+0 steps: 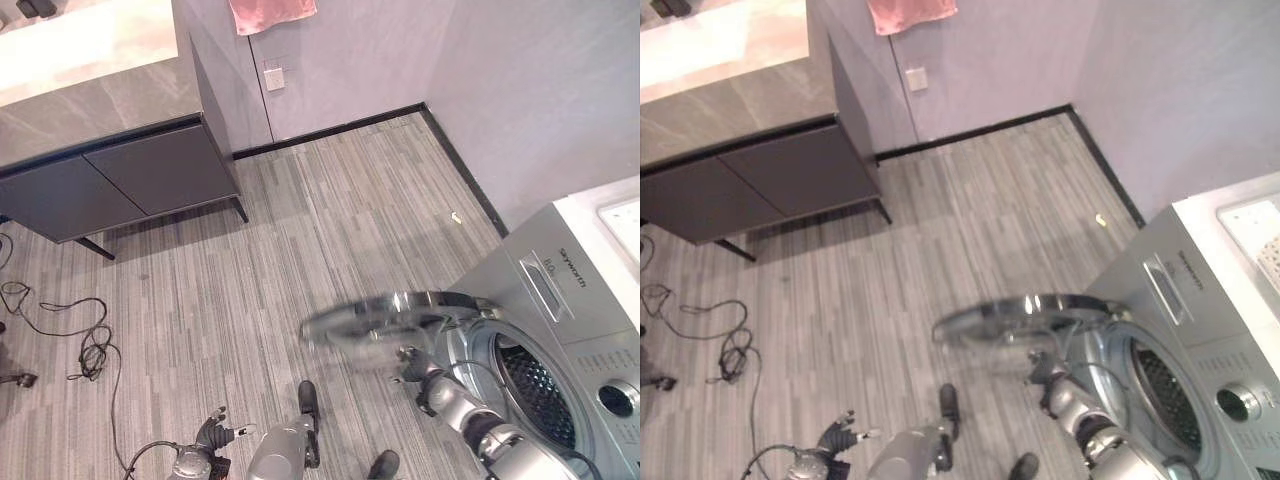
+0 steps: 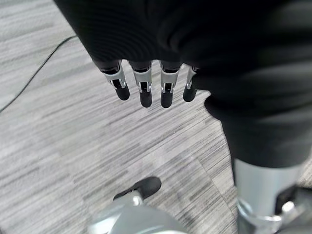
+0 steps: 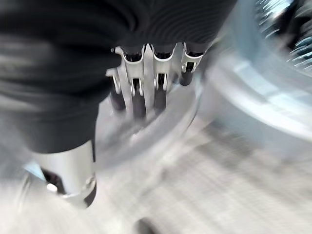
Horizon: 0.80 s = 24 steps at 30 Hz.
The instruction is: Grab the laundry basket,head to the washer,open it,put in the laundry and shut it.
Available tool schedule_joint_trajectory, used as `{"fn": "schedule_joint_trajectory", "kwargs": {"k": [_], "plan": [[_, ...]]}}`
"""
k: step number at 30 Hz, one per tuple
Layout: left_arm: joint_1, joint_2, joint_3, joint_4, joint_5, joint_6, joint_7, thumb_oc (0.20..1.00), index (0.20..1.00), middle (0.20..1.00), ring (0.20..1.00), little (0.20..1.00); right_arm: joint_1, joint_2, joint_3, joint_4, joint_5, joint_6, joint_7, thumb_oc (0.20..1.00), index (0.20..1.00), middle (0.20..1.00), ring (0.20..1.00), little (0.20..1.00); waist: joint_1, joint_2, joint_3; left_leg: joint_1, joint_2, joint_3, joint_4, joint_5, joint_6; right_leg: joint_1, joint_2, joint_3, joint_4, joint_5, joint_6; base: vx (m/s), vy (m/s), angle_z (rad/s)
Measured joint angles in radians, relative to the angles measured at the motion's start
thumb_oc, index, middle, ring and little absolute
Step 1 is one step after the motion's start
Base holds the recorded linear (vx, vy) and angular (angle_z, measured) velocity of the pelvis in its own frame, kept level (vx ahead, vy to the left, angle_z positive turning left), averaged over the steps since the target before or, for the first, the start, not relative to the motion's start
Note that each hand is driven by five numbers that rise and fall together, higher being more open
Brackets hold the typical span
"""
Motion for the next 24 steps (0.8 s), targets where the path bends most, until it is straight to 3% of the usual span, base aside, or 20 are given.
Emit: {"fn": "schedule_joint_trajectory", "kwargs": {"k": [4, 7, 8, 11, 13, 14, 16, 17, 18, 19, 20, 22, 23, 24], "plan": [[0.011, 0.068, -0.081, -0.235, 0.0, -0.01, -0.027, 1.0, 1.0, 1.0, 1.0, 1.0, -0.081, 0.031, 0.021, -0.024, -0.011, -0.018, 0.0, 1.0, 1.0, 1.0, 1.0, 1.0, 0.02, 0.001, -0.002, -0.001, -0.005, 0.003, 0.001, -0.005, 0.005, -0.006, -0.007, 0.004, 0.001, 0.001, 0.008, 0.04, 0.088, -0.04], [-0.028, 0.113, -0.143, -0.283, 0.005, -0.012, -0.058, 1.0, 1.0, 1.0, 1.0, 1.0, -0.128, 0.034, 0.024, -0.072, -0.017, -0.018, -0.001, 1.0, 1.0, 1.0, 1.0, 1.0, 0.012, -0.012, -0.01, -0.001, 0.001, 0.033, -0.001, -0.007, 0.004, -0.034, -0.013, 0.047, 0.008, 0.012, 0.028, 0.0, 0.091, -0.46], [-0.073, 0.14, -0.248, -0.256, 0.053, -0.007, -0.085, 1.0, 1.0, 1.0, 1.0, 1.0, -0.129, 0.036, 0.033, -0.152, -0.017, -0.022, -0.002, 1.0, 1.0, 1.0, 1.0, 1.0, -0.019, -0.019, -0.015, -0.001, 0.004, 0.055, -0.004, -0.008, 0.004, -0.054, -0.019, 0.087, 0.009, 0.023, 0.039, -0.03, 0.072, -0.78], [-0.171, 0.077, -0.278, -0.166, 0.121, -0.005, -0.093, 1.0, 1.0, 1.0, 1.0, 1.0, -0.092, 0.038, 0.047, -0.186, -0.017, -0.029, -0.001, 1.0, 1.0, 1.0, 1.0, 1.0, -0.086, -0.046, -0.028, 0.001, 0.004, 0.057, -0.004, -0.01, 0.006, -0.078, -0.022, 0.126, 0.009, 0.035, 0.042, -0.07, 0.049, -0.58], [-0.315, 0.005, -0.305, -0.008, 0.188, 0.003, -0.055, 1.0, 1.0, 1.0, 1.0, 1.0, -0.012, 0.006, 0.066, -0.305, -0.019, -0.027, 0.001, 1.0, 1.0, 1.0, 1.0, 1.0, -0.132, -0.105, -0.023, -0.009, 0.015, 0.074, -0.002, -0.011, 0.006, -0.143, -0.023, 0.209, 0.02, 0.052, 0.04, -0.18, 0.099, -0.97], [-0.361, -0.028, -0.289, 0.029, 0.193, 0.015, -0.023, 1.0, 1.0, 1.0, 1.0, 1.0, 0.015, -0.006, 0.073, -0.358, -0.023, -0.021, 0.004, 1.0, 1.0, 1.0, 1.0, 1.0, -0.178, -0.14, -0.02, -0.024, 0.023, 0.084, 0.011, -0.011, 0.003, -0.184, -0.021, 0.253, 0.023, 0.073, 0.044, -0.17, 0.093, -1.16], [-0.479, -0.055, -0.224, 0.186, 0.195, 0.073, 0.073, 1.0, 1.0, 1.0, 1.0, 1.0, 0.069, -0.058, 0.087, -0.56, -0.038, -0.044, 0.012, 1.0, 1.0, 1.0, 1.0, 1.0, -0.221, -0.184, 0.006, -0.075, 0.037, -0.007, 0.065, 0.0, 0.006, -0.303, -0.024, 0.344, 0.095, 0.117, 0.036, -0.18, 0.045, -1.45], [-0.501, -0.052, -0.209, 0.215, 0.196, 0.091, 0.09, 1.0, 1.0, 1.0, 1.0, 1.0, 0.067, -0.082, 0.109, -0.589, -0.038, -0.053, 0.017, 1.0, 1.0, 1.0, 1.0, 1.0, -0.249, -0.195, 0.012, -0.084, 0.045, -0.031, 0.076, -0.011, -0.007, -0.322, -0.017, 0.352, 0.092, 0.14, 0.032, -0.17, 0.04, -1.92], [-0.532, -0.046, -0.196, 0.321, 0.193, 0.11, 0.1, 1.0, 1.0, 1.0, 1.0, 1.0, 0.083, -0.166, 0.092, -0.637, -0.035, -0.084, 0.016, 1.0, 1.0, 1.0, 1.0, 1.0, -0.296, -0.196, 0.047, -0.146, 0.04, -0.112, 0.142, -0.068, -0.012, -0.397, -0.02, 0.414, 0.109, 0.179, 0.033, -0.06, 0.029, -1.67], [-0.537, -0.054, -0.2, 0.336, 0.194, 0.107, 0.113, 1.0, 1.0, 1.0, 1.0, 1.0, 0.091, -0.218, 0.073, -0.615, -0.035, -0.085, 0.017, 1.0, 1.0, 1.0, 1.0, 1.0, -0.311, -0.197, 0.065, -0.144, 0.033, -0.176, 0.145, -0.121, -0.045, -0.417, -0.018, 0.435, 0.102, 0.17, 0.053, -0.03, 0.01, -1.44], [-0.552, -0.05, -0.153, 0.339, 0.198, 0.107, 0.117, 1.0, 1.0, 1.0, 1.0, 1.0, 0.107, -0.244, 0.035, -0.581, -0.031, -0.093, 0.017, 1.0, 1.0, 1.0, 1.0, 1.0, -0.338, -0.215, 0.089, -0.168, 0.028, -0.161, 0.169, -0.127, -0.075, -0.445, -0.022, 0.473, 0.101, 0.179, 0.063, -0.04, 0.025, -0.66], [-0.578, -0.045, -0.167, 0.353, 0.21, 0.103, 0.135, 1.0, 1.0, 1.0, 1.0, 1.0, 0.156, -0.288, 0.006, -0.541, -0.015, -0.074, 0.016, 1.0, 1.0, 1.0, 1.0, 1.0, -0.355, -0.214, 0.101, -0.215, 0.015, -0.188, 0.179, -0.127, -0.067, -0.464, -0.024, 0.485, 0.07, 0.167, 0.075, -0.04, 0.049, -0.19], [-0.67, 0.017, -0.294, 0.456, 0.327, 0.12, 0.143, 1.0, 1.0, 1.0, 1.0, 1.0, 0.264, -0.333, -0.068, -0.504, -0.016, -0.115, 0.02, 1.0, 1.0, 1.0, 1.0, 1.0, -0.406, -0.236, 0.103, -0.264, 0.05, -0.126, 0.198, -0.108, -0.063, -0.528, -0.01, 0.486, 0.084, 0.158, 0.081, 0.06, 0.115, -0.18], [-0.69, 0.05, -0.317, 0.481, 0.342, 0.132, 0.144, 1.0, 1.0, 1.0, 1.0, 1.0, 0.262, -0.333, -0.083, -0.485, -0.016, -0.116, 0.02, 1.0, 1.0, 1.0, 1.0, 1.0, -0.417, -0.251, 0.105, -0.273, 0.051, -0.124, 0.195, -0.108, -0.062, -0.534, -0.006, 0.494, 0.056, 0.141, 0.103, 0.06, 0.133, -1.16]]}}
